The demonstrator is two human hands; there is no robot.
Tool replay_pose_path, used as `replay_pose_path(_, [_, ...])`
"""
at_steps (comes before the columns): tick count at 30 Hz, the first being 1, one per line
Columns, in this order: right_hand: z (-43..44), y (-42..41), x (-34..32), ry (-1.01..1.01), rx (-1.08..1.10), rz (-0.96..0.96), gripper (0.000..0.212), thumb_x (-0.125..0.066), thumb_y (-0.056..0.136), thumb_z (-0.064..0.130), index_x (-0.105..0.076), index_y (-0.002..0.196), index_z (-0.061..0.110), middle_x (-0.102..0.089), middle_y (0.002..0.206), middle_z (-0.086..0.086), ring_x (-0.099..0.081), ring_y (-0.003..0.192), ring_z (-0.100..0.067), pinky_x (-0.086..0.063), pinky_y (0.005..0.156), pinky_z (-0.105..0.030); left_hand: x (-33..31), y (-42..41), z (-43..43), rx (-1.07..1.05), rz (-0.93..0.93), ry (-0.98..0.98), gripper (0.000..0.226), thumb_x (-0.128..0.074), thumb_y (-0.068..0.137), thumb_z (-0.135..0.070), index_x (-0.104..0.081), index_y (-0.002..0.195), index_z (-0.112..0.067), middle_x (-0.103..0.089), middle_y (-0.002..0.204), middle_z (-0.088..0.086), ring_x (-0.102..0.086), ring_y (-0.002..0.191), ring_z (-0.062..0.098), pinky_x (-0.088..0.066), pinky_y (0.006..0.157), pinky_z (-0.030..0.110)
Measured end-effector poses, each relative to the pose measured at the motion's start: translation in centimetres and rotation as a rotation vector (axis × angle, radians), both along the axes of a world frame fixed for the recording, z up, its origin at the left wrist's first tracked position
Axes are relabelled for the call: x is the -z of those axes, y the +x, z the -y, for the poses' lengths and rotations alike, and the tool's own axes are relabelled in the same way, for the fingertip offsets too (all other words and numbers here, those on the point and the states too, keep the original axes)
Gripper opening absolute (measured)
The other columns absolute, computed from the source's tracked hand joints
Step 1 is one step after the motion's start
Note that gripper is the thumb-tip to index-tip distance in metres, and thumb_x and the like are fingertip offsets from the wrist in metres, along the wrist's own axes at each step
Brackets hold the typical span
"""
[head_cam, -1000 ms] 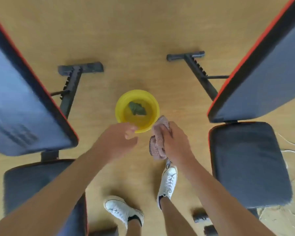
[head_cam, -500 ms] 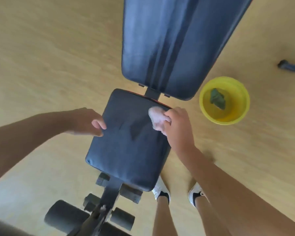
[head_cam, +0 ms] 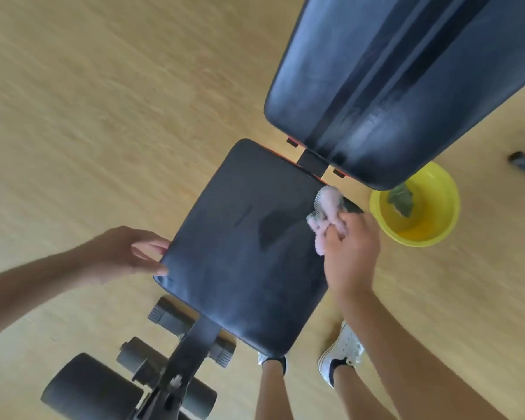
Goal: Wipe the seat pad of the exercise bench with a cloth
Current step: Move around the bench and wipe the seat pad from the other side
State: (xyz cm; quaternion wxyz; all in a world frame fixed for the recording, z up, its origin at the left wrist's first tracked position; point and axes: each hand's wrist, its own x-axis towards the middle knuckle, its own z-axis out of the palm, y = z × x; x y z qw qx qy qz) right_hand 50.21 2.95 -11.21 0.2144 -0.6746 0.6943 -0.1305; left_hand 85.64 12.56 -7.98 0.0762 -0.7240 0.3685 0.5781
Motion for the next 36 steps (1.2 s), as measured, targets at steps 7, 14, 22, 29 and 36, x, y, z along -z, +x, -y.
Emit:
replay_pose_path(7, [-0.4,3.9,0.3,0.072,-1.018,-0.159,0.013,-0.061,0.097,0.017,-0.056,0.088,0.026,-0.058,0.083,-0.002,-0.049,0.073,-0.022,-0.039,0.060,-0.027,3.1,-1.4,-2.0,-0.225,0.141,-0.166,0.024,-0.094,0.064,-0.025,-0.081,0.083,-0.033,-0.080,0.075,-0.018,-0.078,0.076,0.026,-0.057,0.061,0.037])
replay_pose_path(14, [-7.8,5.9,0.6,0.033,-0.998,-0.120,0.008,-0.067,0.091,0.018,-0.069,0.085,0.023,-0.053,0.073,0.005,-0.047,0.070,-0.013,-0.039,0.065,-0.017,3.2,-2.0,-2.5,-0.263,0.168,-0.212,0.020,-0.092,0.067,-0.021,-0.080,0.079,-0.031,-0.080,0.082,-0.014,-0.075,0.075,0.007,-0.060,0.074,0.035])
replay_pose_path(22, [7.5,1.9,-0.6,-0.205,-0.280,-0.140,0.013,-0.062,0.081,-0.002,-0.063,0.068,-0.005,-0.059,0.070,-0.023,-0.062,0.070,-0.042,-0.045,0.062,-0.038,3.9,-2.0,-3.0,-0.228,0.192,-0.262,0.015,-0.089,0.071,-0.022,-0.080,0.083,-0.025,-0.078,0.086,-0.011,-0.075,0.084,0.017,-0.055,0.071,0.033])
replay_pose_path(29, [-8.8,1.2,0.2,-0.081,-1.301,-0.074,0.022,-0.070,0.084,-0.001,-0.059,0.076,0.016,-0.044,0.061,-0.001,-0.041,0.057,-0.021,-0.038,0.055,-0.032,4.1,-2.6,-3.2,-0.187,0.229,-0.291,0.013,-0.086,0.077,-0.019,-0.079,0.089,-0.019,-0.077,0.087,-0.007,-0.072,0.081,0.019,-0.050,0.066,0.030])
replay_pose_path(36, [-3.1,-2.2,-0.2,-0.103,-0.419,-0.131,0.022,-0.046,0.087,0.015,-0.058,0.077,-0.001,-0.046,0.073,-0.011,-0.030,0.073,-0.017,-0.041,0.062,-0.033,3.3,-2.7,-2.6,-0.084,0.223,-0.260,0.008,-0.080,0.083,-0.020,-0.078,0.089,-0.017,-0.074,0.086,-0.004,-0.074,0.081,0.029,-0.059,0.073,0.041])
